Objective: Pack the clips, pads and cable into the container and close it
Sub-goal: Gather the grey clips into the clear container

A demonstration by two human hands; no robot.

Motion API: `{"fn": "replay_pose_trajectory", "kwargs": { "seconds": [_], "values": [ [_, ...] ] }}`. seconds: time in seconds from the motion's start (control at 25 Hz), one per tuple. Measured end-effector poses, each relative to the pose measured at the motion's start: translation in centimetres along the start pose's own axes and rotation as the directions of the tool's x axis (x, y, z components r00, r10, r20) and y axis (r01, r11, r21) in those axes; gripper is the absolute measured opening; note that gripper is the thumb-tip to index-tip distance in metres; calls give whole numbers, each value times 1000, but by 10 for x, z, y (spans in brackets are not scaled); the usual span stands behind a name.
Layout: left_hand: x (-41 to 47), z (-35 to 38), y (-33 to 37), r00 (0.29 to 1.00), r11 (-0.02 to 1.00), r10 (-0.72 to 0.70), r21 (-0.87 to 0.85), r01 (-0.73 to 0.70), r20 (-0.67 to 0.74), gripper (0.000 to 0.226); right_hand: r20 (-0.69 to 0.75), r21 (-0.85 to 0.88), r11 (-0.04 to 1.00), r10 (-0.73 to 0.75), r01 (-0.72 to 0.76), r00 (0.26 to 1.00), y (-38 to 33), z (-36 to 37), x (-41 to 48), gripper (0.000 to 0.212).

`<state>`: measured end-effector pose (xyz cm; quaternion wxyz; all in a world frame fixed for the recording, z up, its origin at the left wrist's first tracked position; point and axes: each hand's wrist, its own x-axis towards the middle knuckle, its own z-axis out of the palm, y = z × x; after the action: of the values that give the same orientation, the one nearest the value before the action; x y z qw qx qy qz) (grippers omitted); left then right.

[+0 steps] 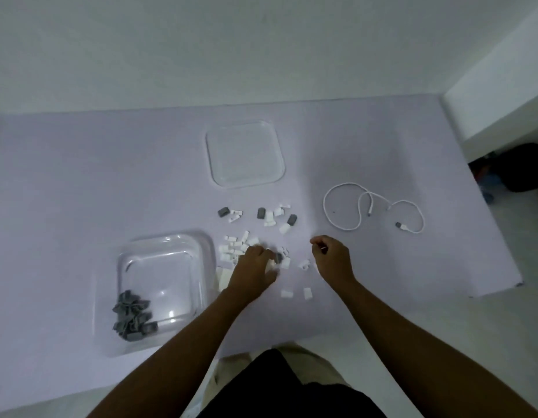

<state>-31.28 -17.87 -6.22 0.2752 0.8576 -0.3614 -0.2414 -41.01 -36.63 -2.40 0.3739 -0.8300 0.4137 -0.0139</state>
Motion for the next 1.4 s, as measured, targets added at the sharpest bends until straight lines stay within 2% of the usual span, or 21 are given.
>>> {"fn": "replay_pose_trajectory", "kwargs": {
  "seconds": [0.16,0.36,0.44,0.52,0.56,0.6,0.64,0.68,0.72,0.76,0.8,0.84,0.88,0.92,0.96,1.0,1.04,1.12,1.28,1.36,1.4],
  "values": [
    [15,16,7,995,991,-104,87,104,6,54,54,-15,1000,-16,16,998,13,4,27,16],
    [29,24,13,994,990,-82,110,89,-70,34,133,18,997,-76,75,988,2,17,63,21],
    [34,21,17,981,989,-143,21,147,-131,31,190,16,990,-139,139,972,-2,23,78,26],
    [38,12,20,939,949,-296,-163,269,-174,26,230,12,977,-211,214,950,-2,33,89,34],
    [42,5,22,901,882,-404,-326,339,-159,20,251,-2,973,-224,231,942,-1,37,93,39],
    [47,-5,22,845,722,-528,-566,398,-79,12,265,-11,970,-230,242,936,0,41,95,41],
    [53,-15,23,792,444,-606,-797,410,70,10,267,-11,969,-235,247,935,1,45,97,40],
    [58,-25,24,756,138,-615,-912,385,226,18,259,0,967,-244,253,934,4,49,100,37],
    [62,-35,21,728,-105,-593,-930,353,343,25,255,9,965,-257,264,932,4,50,101,30],
    [66,-43,17,702,-229,-581,-910,345,412,28,252,15,962,-266,272,930,5,52,103,21],
    [72,-50,13,676,-253,-593,-898,359,438,25,246,30,962,-270,271,931,3,51,104,12],
    [77,-55,8,654,-178,-639,-905,387,405,20,232,69,969,-247,237,941,3,50,105,4],
    [83,-59,2,636,-11,-705,-902,431,313,15,203,129,978,-188,164,961,1,47,106,5],
    [89,-62,-5,645,237,-745,-836,495,170,13,169,213,975,-100,62,981,1,44,107,8],
    [93,-64,-12,661,478,-750,-685,550,9,13,162,314,948,5,-56,987,-1,40,107,10],
    [97,-65,-17,678,638,-723,-505,581,-135,13,189,413,895,95,-167,977,-5,37,108,9],
    [100,-66,-21,682,704,-695,-408,581,-227,15,241,499,828,149,-254,959,-10,34,109,7],
    [101,-63,-26,671,716,-691,-387,582,-270,25,347,625,696,157,-352,925,-22,29,109,8],
    [100,-50,-35,696,742,-667,-332,583,-268,28,551,720,465,70,-516,832,-45,21,109,33],
    [99,-51,-38,695,739,-668,-350,576,-268,27,603,723,405,22,-559,797,-53,19,110,35],
    [99,-52,-38,688,729,-676,-372,574,-264,26,608,716,416,25,-561,794,-56,20,111,30]
  ]
}}
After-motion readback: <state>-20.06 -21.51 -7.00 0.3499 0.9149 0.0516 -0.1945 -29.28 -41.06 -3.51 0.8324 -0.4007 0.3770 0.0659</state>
